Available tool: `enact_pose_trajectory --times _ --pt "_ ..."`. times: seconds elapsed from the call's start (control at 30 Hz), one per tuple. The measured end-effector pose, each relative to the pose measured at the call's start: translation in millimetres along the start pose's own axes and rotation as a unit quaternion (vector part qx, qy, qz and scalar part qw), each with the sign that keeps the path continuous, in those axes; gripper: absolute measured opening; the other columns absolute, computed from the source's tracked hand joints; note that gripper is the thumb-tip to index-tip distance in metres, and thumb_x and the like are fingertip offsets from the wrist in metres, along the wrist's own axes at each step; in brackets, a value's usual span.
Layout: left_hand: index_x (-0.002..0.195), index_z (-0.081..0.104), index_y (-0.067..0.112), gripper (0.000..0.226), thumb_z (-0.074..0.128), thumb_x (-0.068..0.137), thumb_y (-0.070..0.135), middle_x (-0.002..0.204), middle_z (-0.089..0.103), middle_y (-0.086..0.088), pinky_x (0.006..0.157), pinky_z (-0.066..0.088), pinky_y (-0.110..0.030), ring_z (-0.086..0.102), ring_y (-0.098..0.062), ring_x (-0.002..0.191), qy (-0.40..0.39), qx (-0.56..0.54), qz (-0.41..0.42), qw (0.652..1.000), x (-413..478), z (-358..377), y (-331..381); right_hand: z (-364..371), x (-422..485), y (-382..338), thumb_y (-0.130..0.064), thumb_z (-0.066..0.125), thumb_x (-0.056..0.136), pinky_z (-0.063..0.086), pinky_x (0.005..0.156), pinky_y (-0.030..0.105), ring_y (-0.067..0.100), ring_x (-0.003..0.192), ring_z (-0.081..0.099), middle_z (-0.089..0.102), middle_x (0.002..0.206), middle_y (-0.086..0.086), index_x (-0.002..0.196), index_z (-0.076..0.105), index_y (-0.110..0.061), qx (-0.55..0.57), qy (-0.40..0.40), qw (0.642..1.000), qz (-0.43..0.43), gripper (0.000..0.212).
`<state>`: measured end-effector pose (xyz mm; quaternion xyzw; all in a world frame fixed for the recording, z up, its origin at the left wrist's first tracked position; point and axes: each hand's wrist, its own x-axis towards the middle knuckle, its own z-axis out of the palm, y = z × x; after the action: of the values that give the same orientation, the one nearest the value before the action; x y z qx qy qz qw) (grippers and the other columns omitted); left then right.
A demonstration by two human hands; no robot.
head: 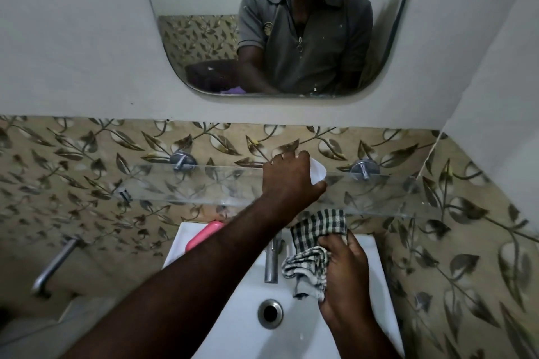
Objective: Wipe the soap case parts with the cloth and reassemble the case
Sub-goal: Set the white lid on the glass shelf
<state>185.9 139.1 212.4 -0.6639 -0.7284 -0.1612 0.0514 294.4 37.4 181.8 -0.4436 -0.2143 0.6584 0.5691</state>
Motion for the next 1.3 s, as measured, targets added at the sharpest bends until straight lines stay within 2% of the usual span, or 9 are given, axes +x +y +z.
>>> enact_pose_trajectory --times 0.27,0.4,0.47,0.57,0.67,0.73,0.87,1.03,1.3 --pt "0.137 0.045 0.019 0.083 0.049 0.076 0.075 0.133 0.056 -0.008 0.099 0.04 -0.046 0.051 -0.029 0.12 0.003 -0.062 -0.04 0.997 -13.1 -5.6 -19.5 15.5 -3.9 11.5 0.007 0.048 0.089 0.055 0.054 0.031 0.027 0.066 0.065 0.067 0.079 0.016 0.099 0.066 -0.003 0.026 -0.035 0.999 0.01 0.023" --pt "0.096 0.071 0.014 0.029 0.061 0.087 0.04 0.091 0.072 0.003 0.08 0.05 -0.038 0.065 -0.015 0.087 0.246 -0.312 0.022 0.918 -62.3 -24.3 -56.5 32.4 -8.2 23.5 0.004 0.054 0.089 0.056 0.075 0.043 0.038 0.089 0.068 0.07 0.104 0.025 0.111 0.064 -0.002 0.042 -0.052 0.998 -0.009 0.025" --pt "0.073 0.066 0.01 0.024 0.06 0.088 0.027 0.071 0.067 0.002 0.066 0.048 -0.035 0.061 -0.018 0.067 0.301 -0.355 -0.019 0.885 -101.8 -12.8 -90.9 39.2 -11.4 32.2 0.002 0.057 0.088 0.054 0.079 0.049 0.046 0.096 0.066 0.063 0.113 0.034 0.114 0.061 0.001 0.046 -0.053 0.998 -0.005 0.027" --pt "0.061 0.06 0.007 0.035 0.056 0.089 0.027 0.056 0.06 -0.006 0.056 0.042 -0.027 0.054 -0.018 0.057 0.243 -0.354 -0.127 0.894 -149.8 29.1 -148.4 49.3 -15.3 42.3 -0.008 0.063 0.08 0.054 0.059 0.032 0.041 0.076 0.065 0.053 0.117 0.046 0.118 0.053 0.005 0.045 -0.063 0.997 0.012 0.041" --pt "0.069 0.065 0.015 0.024 0.057 0.087 0.028 0.062 0.064 -0.001 0.057 0.044 -0.029 0.058 -0.015 0.057 0.149 -0.301 -0.212 0.918 -170.9 72.5 -207.6 59.2 -13.5 57.2 -0.003 0.061 0.082 0.051 0.068 0.04 0.042 0.085 0.06 0.057 0.104 0.041 0.114 0.053 0.009 0.026 -0.049 0.998 0.0 0.034" --pt "0.093 0.07 0.013 0.024 0.061 0.086 0.035 0.085 0.071 -0.007 0.07 0.048 -0.033 0.067 -0.026 0.078 0.074 -0.242 -0.242 0.937 -168.5 95.6 -239.7 63.0 -14.7 64.3 0.002 0.057 0.087 0.051 0.068 0.041 0.041 0.083 0.06 0.059 0.094 0.029 0.111 0.055 0.008 0.0 -0.04 0.999 -0.006 0.025" --pt "0.141 0.039 0.001 0.092 0.071 0.075 0.056 0.136 0.05 -0.021 0.101 0.04 -0.044 0.047 -0.038 0.126 -0.121 -0.126 -0.218 0.96 -148.6 129.9 -268.2 72.4 -25.7 83.9 0.001 0.054 0.09 0.046 0.044 0.022 0.026 0.066 0.055 0.055 0.091 0.022 0.107 0.055 0.003 -0.022 -0.065 0.997 0.025 0.017" --pt "0.144 0.029 -0.002 0.115 0.073 0.063 0.065 0.138 0.046 -0.024 0.104 0.038 -0.049 0.043 -0.038 0.129 -0.163 -0.051 -0.126 0.977 -133.2 159.9 -269.7 81.0 -34.9 107.7 0.0 0.055 0.09 0.044 0.041 0.02 0.02 0.047 0.054 0.055 0.09 0.025 0.108 0.054 0.003 -0.068 -0.065 0.994 0.062 0.018" --pt "0.134 0.042 -0.006 0.09 0.074 0.062 0.036 0.114 0.057 -0.026 0.088 0.047 -0.05 0.056 -0.045 0.101 -0.148 -0.093 -0.114 0.978 -132.4 159.6 -273.3 88.7 -32.0 126.1 0.003 0.059 0.088 0.05 0.051 0.026 0.023 0.059 0.058 0.061 0.075 0.013 0.095 0.061 -0.004 -0.14 -0.066 0.987 0.045 0.01"
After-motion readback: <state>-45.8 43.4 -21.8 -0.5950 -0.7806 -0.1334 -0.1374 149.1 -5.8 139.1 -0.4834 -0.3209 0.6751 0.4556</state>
